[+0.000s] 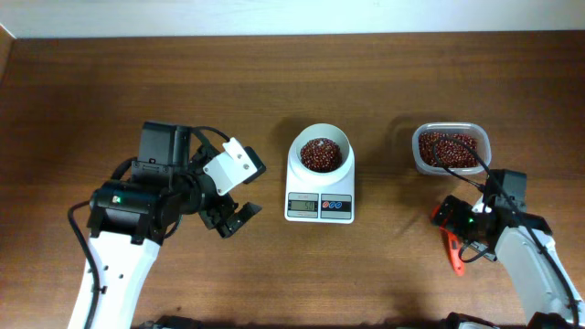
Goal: Scoop and weigh 50g on scale
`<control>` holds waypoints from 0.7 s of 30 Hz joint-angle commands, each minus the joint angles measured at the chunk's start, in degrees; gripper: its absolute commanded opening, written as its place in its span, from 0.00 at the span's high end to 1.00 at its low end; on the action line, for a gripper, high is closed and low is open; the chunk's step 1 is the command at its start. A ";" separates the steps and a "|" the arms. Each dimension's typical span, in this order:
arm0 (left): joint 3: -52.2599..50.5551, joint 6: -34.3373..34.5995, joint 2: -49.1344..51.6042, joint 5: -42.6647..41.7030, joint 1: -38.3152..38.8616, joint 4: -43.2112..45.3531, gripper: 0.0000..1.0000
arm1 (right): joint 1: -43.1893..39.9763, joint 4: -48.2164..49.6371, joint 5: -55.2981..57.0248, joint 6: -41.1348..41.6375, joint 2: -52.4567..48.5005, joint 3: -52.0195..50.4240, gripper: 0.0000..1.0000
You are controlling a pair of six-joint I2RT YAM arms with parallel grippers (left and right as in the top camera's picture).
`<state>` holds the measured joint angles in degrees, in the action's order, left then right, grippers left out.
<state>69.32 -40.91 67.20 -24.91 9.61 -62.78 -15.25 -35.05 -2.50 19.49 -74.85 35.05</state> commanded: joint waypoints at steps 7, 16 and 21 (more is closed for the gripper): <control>0.90 0.52 0.09 -0.81 -0.31 0.09 0.01 | -0.20 -6.45 -3.04 0.44 0.15 8.02 0.01; 0.90 0.52 0.09 -0.81 -0.31 0.09 0.01 | -0.20 -10.36 -4.55 0.42 9.35 8.48 0.01; 0.90 0.52 0.09 -0.81 -0.31 0.09 0.01 | -0.17 -13.31 -4.85 0.42 15.87 8.48 0.01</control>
<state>69.32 -40.91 67.20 -24.91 9.61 -62.78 -15.25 -47.29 -6.79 19.53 -62.63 42.44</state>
